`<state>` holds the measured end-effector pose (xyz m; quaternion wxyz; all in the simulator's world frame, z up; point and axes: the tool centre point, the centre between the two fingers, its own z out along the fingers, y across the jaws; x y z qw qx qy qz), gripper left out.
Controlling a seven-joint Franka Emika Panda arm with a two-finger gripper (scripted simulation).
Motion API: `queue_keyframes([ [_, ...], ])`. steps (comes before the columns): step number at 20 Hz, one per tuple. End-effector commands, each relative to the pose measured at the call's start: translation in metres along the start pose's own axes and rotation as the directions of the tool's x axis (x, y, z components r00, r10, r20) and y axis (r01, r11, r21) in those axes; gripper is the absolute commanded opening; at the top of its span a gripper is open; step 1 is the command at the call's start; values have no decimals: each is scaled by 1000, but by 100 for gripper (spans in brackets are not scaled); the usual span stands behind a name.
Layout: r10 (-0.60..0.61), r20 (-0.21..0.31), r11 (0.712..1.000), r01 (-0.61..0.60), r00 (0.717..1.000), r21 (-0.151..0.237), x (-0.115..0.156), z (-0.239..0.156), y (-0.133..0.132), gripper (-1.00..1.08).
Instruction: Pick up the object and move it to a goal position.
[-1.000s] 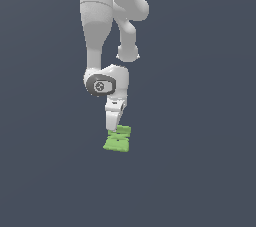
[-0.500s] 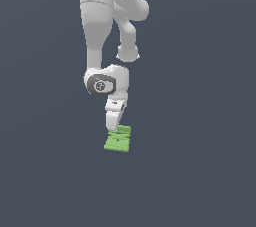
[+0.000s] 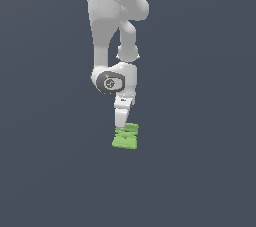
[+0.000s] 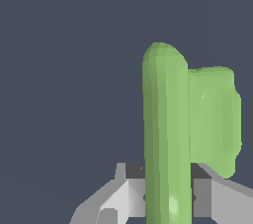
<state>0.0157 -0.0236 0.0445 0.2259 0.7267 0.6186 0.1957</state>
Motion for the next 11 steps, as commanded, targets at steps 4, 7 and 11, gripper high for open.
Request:
queue_keyframes([
  [4,-1,-1,1000,1,1000,0,26,-10,-6,-100],
  [7,-1,-1,1000,1,1000,0,34,-13,-7,-100],
  [11,-1,-1,1000,1,1000,0,38,-14,-8,-100],
])
